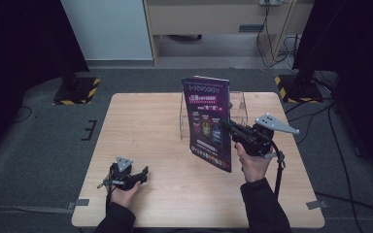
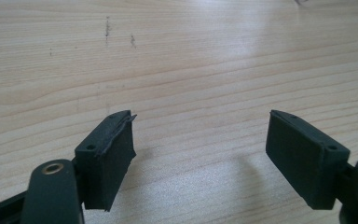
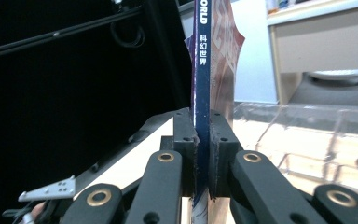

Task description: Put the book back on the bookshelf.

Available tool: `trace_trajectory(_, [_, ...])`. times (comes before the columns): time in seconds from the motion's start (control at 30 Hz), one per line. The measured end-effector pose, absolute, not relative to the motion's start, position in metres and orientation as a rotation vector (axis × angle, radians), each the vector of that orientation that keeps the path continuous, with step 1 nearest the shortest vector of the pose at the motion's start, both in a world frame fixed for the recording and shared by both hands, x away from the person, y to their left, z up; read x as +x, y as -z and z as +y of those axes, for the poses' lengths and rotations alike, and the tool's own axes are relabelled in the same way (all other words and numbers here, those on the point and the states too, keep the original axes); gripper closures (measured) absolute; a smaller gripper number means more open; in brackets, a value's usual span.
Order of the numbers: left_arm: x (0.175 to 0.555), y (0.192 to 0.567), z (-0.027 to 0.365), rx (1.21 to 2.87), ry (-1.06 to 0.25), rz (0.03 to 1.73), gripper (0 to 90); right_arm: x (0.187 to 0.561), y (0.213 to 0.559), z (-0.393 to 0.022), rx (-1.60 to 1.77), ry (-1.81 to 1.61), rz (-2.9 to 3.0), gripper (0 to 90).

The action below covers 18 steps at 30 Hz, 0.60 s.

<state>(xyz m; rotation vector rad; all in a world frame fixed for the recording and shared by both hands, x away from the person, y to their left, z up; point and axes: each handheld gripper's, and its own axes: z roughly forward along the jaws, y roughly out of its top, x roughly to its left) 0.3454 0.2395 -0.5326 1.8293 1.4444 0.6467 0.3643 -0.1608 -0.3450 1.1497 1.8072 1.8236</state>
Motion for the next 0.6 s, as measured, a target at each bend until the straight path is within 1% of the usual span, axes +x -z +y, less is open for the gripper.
trace_trajectory(0.6, [0.350, 0.535, 0.234, 1.911, -0.640, 1.479, 19.7, 0.371, 0.334, -0.204, 1.202, -1.742, 1.664, 84.7])
